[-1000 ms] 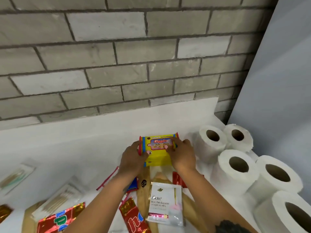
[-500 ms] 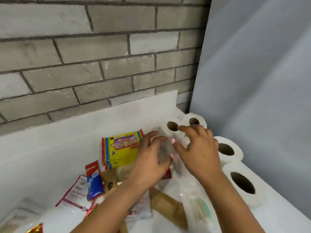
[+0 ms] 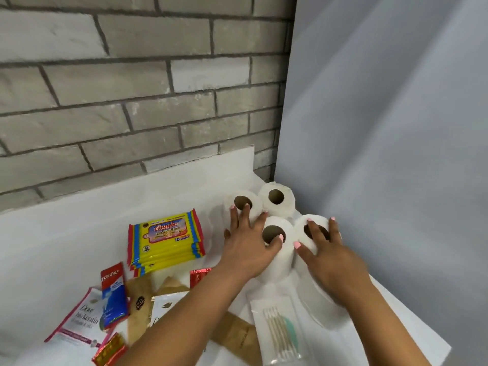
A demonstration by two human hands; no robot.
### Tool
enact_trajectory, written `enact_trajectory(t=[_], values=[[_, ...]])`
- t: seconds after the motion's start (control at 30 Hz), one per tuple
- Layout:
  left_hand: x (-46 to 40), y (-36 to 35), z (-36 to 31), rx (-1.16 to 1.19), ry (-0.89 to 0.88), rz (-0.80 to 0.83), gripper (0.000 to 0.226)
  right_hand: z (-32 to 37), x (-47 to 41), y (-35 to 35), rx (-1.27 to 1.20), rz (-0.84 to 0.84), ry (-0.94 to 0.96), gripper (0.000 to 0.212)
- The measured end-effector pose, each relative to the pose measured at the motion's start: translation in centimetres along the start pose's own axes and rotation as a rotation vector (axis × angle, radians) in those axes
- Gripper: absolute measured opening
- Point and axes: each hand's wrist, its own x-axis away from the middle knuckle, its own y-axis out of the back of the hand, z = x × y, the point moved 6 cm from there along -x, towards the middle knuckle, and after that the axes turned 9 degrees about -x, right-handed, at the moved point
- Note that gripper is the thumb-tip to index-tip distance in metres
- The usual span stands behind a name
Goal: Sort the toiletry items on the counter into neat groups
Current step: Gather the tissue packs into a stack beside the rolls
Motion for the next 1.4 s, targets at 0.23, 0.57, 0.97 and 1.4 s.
enact_trajectory(t=[0.23, 0.57, 0.97, 1.4], values=[[-2.2, 0.4, 1.1, -0.018, 0.049, -0.081, 0.064, 1.4, -4.7, -0.5, 0.002, 0.055, 0.149, 0.053], [-6.3, 0.7, 4.3, 0.006, 0.120, -0.113, 0.065, 5.3, -11.2, -1.6, 0.025, 0.101, 0.264, 0.051], [-11.4, 2.5, 8.5, -0.079, 0.118, -0.088, 0.065, 9.5, -17.4, -4.3, 0.006, 0.130, 0.336, 0.057], [0.6, 7.0, 16.8, -0.095, 0.147, 0.090, 0.098, 18.6, -8.7, -1.7, -0.280, -0.038, 0.703, 0.047]])
